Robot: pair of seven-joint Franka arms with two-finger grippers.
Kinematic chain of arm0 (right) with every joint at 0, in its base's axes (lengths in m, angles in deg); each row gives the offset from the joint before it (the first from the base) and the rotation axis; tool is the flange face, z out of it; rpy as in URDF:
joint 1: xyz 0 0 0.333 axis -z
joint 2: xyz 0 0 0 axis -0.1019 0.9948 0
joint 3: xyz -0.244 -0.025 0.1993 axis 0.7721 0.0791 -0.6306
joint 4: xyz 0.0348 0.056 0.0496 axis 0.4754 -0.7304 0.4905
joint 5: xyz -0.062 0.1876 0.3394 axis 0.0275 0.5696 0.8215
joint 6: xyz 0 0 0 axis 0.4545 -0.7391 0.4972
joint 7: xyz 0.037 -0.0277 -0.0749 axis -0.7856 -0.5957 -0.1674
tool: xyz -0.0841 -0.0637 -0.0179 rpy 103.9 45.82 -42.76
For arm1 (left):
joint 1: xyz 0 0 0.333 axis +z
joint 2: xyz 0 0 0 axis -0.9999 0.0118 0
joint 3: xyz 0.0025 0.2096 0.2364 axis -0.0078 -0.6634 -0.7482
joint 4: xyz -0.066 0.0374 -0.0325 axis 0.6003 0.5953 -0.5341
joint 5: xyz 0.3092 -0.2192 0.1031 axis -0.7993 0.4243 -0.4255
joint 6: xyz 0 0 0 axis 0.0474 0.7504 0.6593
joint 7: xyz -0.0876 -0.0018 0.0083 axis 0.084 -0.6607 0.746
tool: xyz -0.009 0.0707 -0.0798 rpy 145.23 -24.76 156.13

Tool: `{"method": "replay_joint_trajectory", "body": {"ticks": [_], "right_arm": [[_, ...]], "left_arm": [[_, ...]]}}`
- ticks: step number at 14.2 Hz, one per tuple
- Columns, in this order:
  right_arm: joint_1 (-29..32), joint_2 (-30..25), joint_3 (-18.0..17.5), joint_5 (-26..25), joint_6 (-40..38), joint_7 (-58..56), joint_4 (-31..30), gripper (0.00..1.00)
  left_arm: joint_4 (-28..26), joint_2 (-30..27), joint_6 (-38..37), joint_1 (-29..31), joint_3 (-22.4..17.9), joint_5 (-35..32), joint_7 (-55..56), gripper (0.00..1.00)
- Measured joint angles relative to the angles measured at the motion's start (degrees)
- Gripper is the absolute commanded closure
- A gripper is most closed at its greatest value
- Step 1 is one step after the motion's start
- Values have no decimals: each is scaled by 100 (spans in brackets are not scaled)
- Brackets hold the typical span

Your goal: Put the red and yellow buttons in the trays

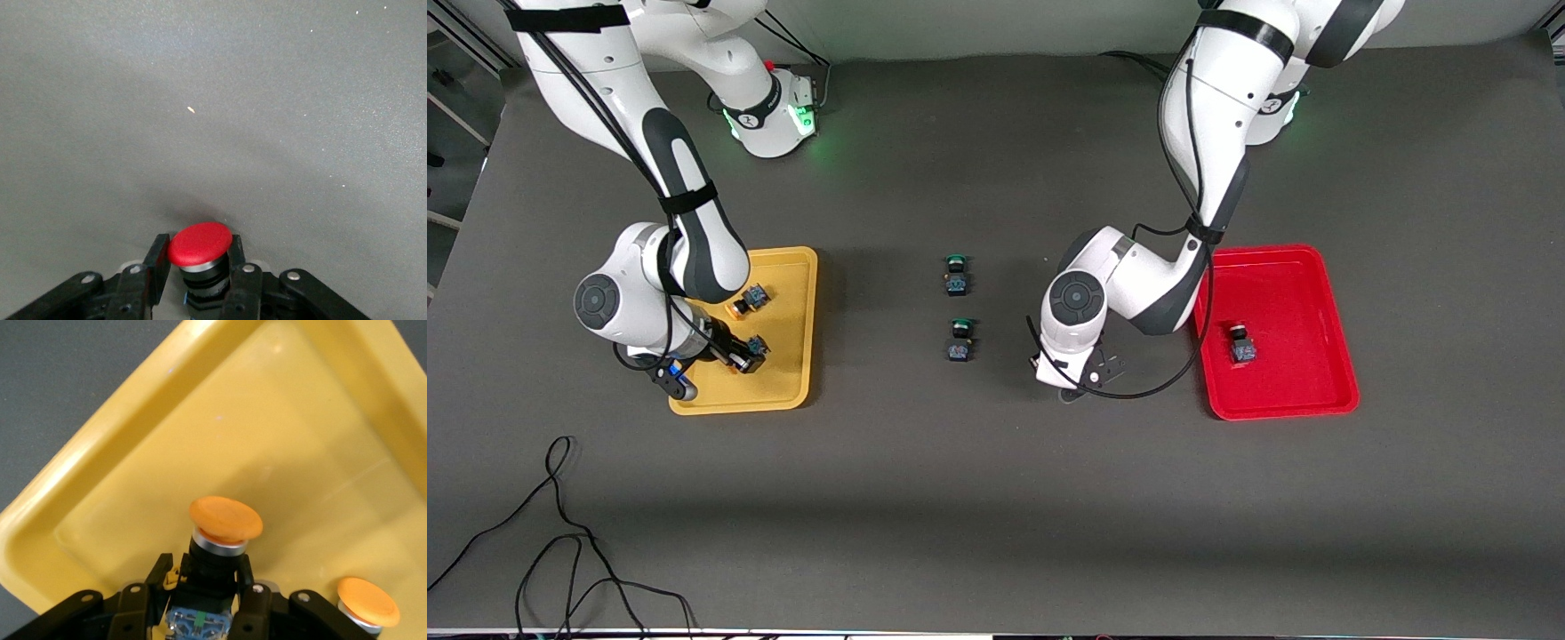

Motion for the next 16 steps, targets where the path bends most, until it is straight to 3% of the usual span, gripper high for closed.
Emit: {"method": "replay_joint_trajectory", "body": {"ticks": [1,2,4,6,10,13,16], "right_arm": [[0,47,-24,9,60,0,0,4],[0,85,-40,17,84,0,0,0],[-1,101,-48,30,97,0,9,0],[-1,53,-49,42,99,0,65,0],[-6,-596,-47,-8,-319,-30,232,0],[-5,-1542,-46,-791,-874,-50,297,0],[35,-2481,-132,-1803,-1766,-64,424,0]], "left_arm": [[3,0,-2,-1,-2,0,1,100],[14,-1,-5,-1,-11,-2,1,100],[107,-31,-189,13,-68,-17,-90,100],[267,-250,-881,186,-112,20,-670,100],[214,-1210,-2572,1156,-135,415,-2840,100],[-300,-1710,-3150,2023,-178,391,-4491,100],[-1024,-1828,-2841,2719,-193,-171,-5619,100]]}}
